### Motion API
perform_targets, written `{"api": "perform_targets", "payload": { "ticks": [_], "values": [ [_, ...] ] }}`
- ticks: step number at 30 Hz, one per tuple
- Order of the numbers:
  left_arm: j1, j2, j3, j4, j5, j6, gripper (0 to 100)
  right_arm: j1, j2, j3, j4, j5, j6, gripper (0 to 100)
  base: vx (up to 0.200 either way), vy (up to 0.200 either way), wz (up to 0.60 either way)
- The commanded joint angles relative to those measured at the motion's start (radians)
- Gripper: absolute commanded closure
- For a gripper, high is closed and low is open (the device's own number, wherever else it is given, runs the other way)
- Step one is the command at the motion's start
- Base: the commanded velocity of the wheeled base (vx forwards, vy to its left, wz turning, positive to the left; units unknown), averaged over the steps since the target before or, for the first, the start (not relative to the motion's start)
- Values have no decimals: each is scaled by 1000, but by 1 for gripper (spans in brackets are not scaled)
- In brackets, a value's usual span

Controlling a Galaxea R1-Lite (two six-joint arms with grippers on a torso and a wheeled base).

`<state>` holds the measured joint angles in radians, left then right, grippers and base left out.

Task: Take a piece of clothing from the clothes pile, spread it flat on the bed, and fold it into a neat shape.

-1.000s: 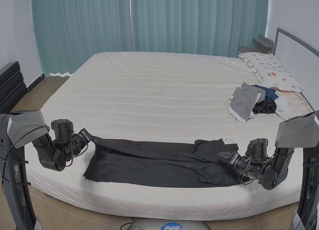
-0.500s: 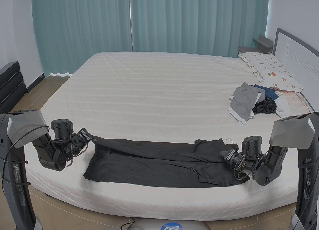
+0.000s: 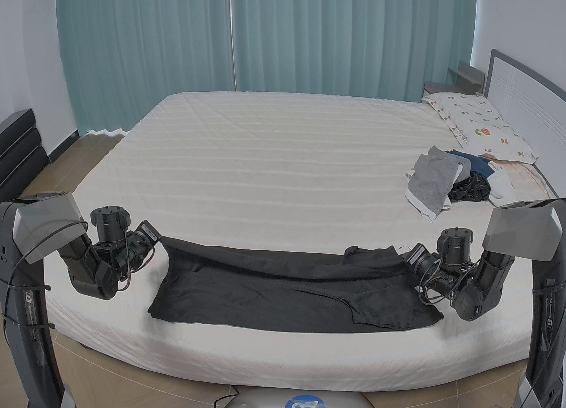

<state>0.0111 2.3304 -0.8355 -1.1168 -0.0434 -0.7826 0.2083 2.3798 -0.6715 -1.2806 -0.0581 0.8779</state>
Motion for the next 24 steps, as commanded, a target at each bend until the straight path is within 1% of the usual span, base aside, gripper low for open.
{"api": "perform_targets", "payload": {
  "ticks": [1, 2, 3, 4, 7, 10, 13, 16, 19, 22, 23, 24],
  "values": [
    [-5, 1, -77, -21, 68, -109, 100, -21, 1, -49, -111, -39, 53, 100, 0, 0, 0],
    [-5, 9, -96, -37, 89, -139, 100, -23, 7, -59, -140, -39, 58, 100, 0, 0, 0],
    [-5, 9, -96, -37, 89, -139, 100, -23, 7, -59, -140, -39, 58, 100, 0, 0, 0],
    [-3, 44, -106, -61, 102, -146, 100, -21, 25, -60, -177, -46, 59, 100, 0, 0, 0],
    [1, 81, -106, -104, 102, -136, 100, -24, 35, -48, -249, -48, 59, 100, 0, 0, 0],
    [0, 78, -86, -109, 94, -124, 100, -30, 38, -17, -267, -39, 53, 100, 0, 0, 0],
    [-5, 78, -51, -104, 85, -76, 100, -23, 44, 6, -266, -32, 50, 100, 0, 0, 0],
    [-8, 78, -11, -104, 53, 6, 100, -13, 45, 30, -266, -31, 41, 100, 0, 0, 0],
    [-19, 78, 7, -101, 25, 40, 100, -4, 47, 52, -267, -29, 36, 100, 0, 0, 0],
    [-31, 84, 10, -97, 8, 51, 100, -4, 47, 58, -267, -28, 36, 100, 0, 0, 0],
    [-39, 93, 12, -89, -7, 77, 100, -4, 47, 62, -266, -26, 36, 100, 0, 0, 0],
    [-39, 95, 12, -89, -9, 82, 100, -4, 47, 62, -266, -26, 36, 100, 0, 0, 0]
  ]
}}
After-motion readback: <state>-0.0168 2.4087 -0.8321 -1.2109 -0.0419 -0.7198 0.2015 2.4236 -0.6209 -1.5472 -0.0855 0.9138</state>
